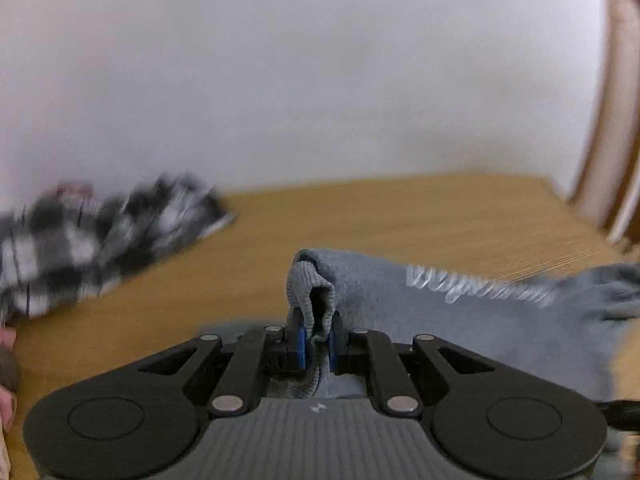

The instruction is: Fold clothes

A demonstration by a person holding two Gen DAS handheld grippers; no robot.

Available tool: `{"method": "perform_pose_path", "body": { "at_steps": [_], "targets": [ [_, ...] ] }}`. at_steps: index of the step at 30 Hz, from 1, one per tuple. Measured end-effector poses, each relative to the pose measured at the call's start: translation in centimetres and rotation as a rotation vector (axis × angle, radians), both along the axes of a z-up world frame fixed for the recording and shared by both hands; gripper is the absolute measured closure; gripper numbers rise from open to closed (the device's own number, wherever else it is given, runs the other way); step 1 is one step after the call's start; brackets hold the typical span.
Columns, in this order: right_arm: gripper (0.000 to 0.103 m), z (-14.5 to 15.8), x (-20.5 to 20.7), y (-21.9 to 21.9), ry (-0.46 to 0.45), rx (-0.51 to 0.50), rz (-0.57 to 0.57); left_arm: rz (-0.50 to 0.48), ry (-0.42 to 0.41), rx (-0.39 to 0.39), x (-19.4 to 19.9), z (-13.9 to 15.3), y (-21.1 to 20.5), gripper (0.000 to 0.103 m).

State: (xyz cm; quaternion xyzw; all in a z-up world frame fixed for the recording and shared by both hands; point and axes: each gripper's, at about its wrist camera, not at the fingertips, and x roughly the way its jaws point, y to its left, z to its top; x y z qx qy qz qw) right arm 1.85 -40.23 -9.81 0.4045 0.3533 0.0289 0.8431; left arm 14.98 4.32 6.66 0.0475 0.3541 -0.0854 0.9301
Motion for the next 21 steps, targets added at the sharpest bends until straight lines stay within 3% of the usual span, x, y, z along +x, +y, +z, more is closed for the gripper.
{"method": "perform_pose_path", "body": {
  "at_steps": [4, 7, 12, 15, 16, 18, 19, 21],
  "targets": [
    [0.058, -0.2, 3.0, 2.5, 0.046, -0.062, 0.016, 0.036, 0.195, 0.006, 5.1, -8.0, 3.3, 0.092],
    [0.058, 0.3, 5.7, 4.6, 0.057, -0.136, 0.042, 0.001, 0.238, 0.055, 6.9, -11.2, 3.5, 0.09],
    [0.059, 2.6, 11.0, 7.1, -0.014, -0.304, 0.08, -0.081, 0.245, 0.051, 8.1, -11.6, 3.9, 0.088],
    [0.06, 5.0, 14.0, 6.9, -0.042, -0.497, -0.078, -0.097, 0.249, 0.031, 8.3, -11.3, 4.3, 0.088],
    [0.06, 5.4, 14.7, 6.2, -0.031, -0.515, -0.141, -0.1, 0.247, 0.028, 8.3, -11.3, 4.4, 0.087],
    [0.044, 5.6, 16.0, 4.5, -0.002, -0.517, -0.242, -0.103, 0.243, 0.021, 8.2, -11.6, 4.6, 0.087],
    [0.042, 5.8, 16.6, 3.7, 0.013, -0.518, -0.292, -0.105, 0.241, 0.018, 8.2, -11.8, 4.7, 0.087],
    [0.039, 4.9, 18.2, 2.1, 0.041, -0.471, -0.288, -0.103, 0.248, 0.004, 9.0, -11.8, 5.0, 0.087]
  ]
}}
